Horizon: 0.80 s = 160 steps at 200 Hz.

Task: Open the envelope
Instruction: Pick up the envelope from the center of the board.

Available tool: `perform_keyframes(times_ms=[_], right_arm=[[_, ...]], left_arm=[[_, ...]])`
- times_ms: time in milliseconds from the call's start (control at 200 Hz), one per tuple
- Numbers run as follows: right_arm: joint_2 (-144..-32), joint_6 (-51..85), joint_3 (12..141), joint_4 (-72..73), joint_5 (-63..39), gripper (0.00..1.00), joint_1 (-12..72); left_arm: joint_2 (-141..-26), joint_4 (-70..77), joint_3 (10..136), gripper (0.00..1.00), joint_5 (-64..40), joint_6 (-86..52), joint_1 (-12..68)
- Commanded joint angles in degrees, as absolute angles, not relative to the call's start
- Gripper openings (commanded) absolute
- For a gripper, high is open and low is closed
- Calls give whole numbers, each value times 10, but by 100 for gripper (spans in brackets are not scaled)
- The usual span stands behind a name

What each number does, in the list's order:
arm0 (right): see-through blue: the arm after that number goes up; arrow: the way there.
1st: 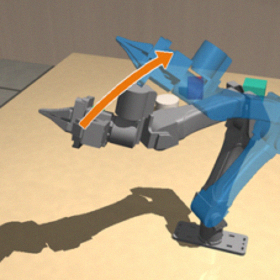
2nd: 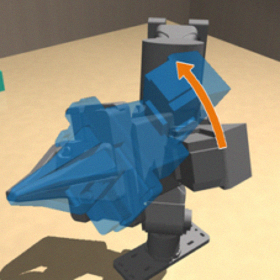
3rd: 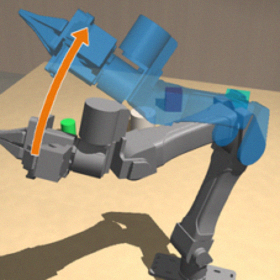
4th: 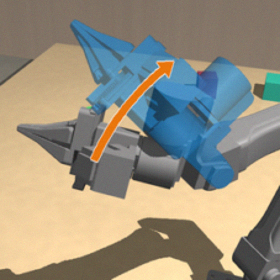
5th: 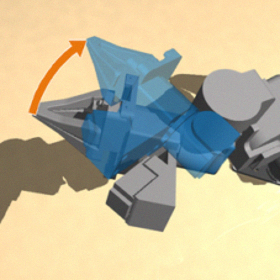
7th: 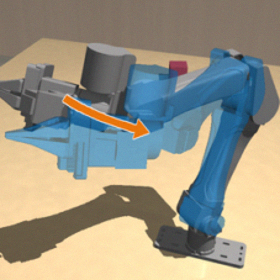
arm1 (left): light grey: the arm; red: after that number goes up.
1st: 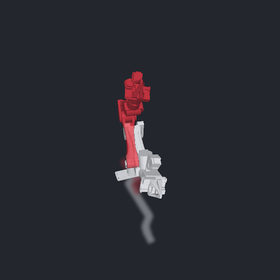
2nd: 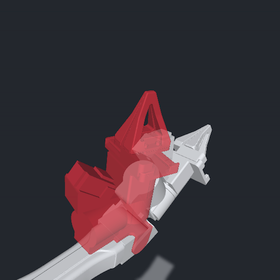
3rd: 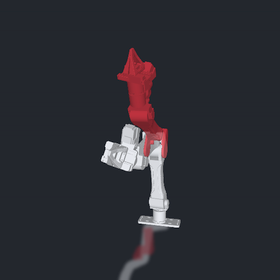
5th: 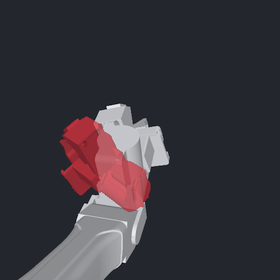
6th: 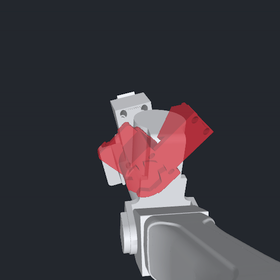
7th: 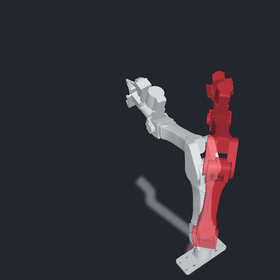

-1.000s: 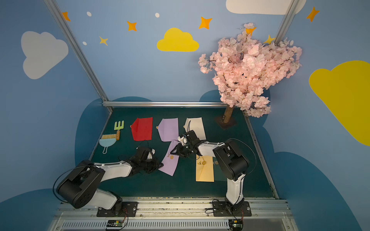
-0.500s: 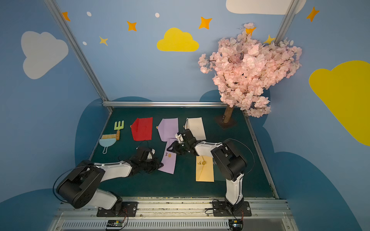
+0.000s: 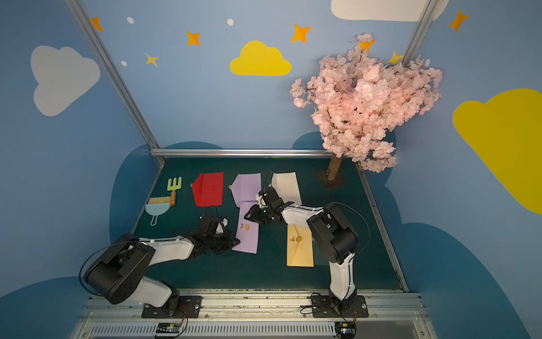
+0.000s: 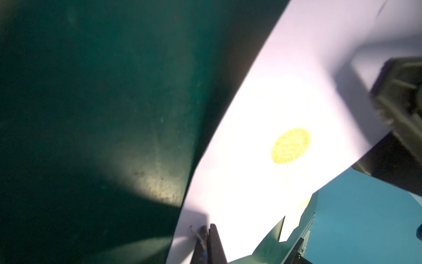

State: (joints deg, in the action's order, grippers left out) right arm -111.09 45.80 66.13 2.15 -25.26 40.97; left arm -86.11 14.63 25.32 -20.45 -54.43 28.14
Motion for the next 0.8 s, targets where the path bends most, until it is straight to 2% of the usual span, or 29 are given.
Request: perform_keyframes(times_ms=[0, 70, 531, 701, 796], right_arm=[[-1094, 447, 665, 15, -234, 45, 413], [-1088, 444, 661, 16, -227, 48, 412], [-1067, 429, 668, 23, -222, 47, 405], [-1058, 442, 632, 64, -206, 46, 408], [-1055, 446, 618, 83, -198, 37, 410]], left_arm=[[-887, 93, 235, 3, -192, -543, 281], [-887, 94, 234, 3, -193, -543, 280], [-892, 101, 233, 3, -199, -544, 277], [-897, 106, 233, 3, -204, -543, 275], [-898, 107, 232, 3, -205, -543, 274]])
